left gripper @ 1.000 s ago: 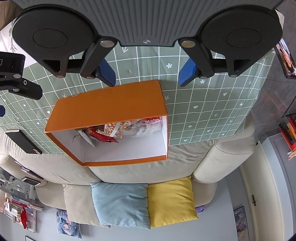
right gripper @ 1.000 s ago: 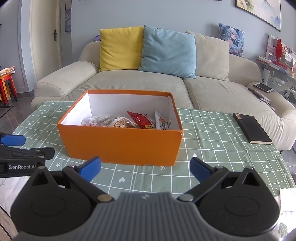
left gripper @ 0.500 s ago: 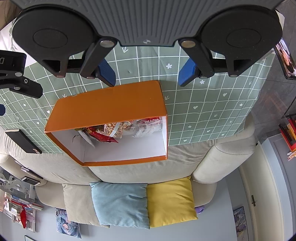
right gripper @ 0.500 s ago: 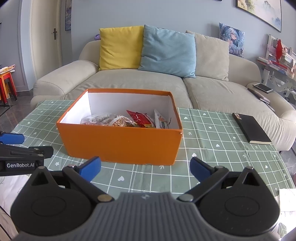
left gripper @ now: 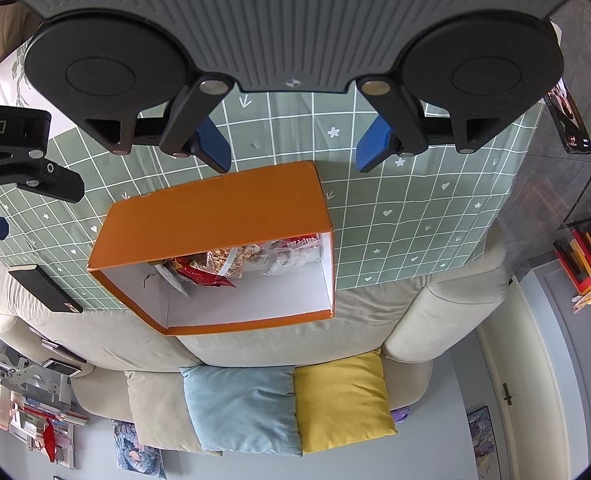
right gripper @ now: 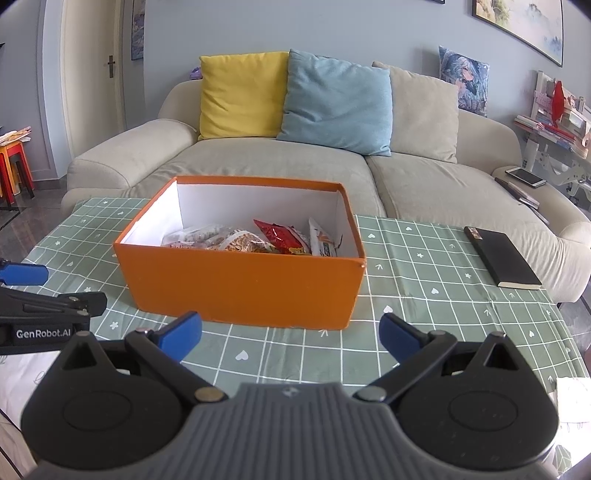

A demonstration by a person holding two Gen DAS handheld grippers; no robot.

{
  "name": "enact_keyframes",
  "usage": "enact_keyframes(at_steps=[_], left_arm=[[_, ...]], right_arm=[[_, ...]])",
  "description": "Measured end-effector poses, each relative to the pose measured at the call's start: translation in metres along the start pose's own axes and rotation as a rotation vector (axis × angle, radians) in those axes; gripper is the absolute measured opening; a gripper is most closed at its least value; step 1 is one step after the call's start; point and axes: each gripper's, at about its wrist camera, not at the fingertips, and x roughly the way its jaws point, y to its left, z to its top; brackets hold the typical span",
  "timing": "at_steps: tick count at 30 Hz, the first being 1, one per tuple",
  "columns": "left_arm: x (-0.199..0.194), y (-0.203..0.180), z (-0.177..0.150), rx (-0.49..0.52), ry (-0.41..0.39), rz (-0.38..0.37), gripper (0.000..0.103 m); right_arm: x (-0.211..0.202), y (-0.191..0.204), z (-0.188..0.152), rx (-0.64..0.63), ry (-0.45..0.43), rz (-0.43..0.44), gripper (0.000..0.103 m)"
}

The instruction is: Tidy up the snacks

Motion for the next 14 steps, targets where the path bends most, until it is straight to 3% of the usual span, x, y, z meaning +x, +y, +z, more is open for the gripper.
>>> enact_keyframes(at_steps=[14], left_arm=[[0.0005,0.0012,-0.0021,-0.014,0.000,-0.015,0.090]], right_arm=[[-0.0003,-0.0004,0.0004,-0.007,0.007,0.000,0.099]])
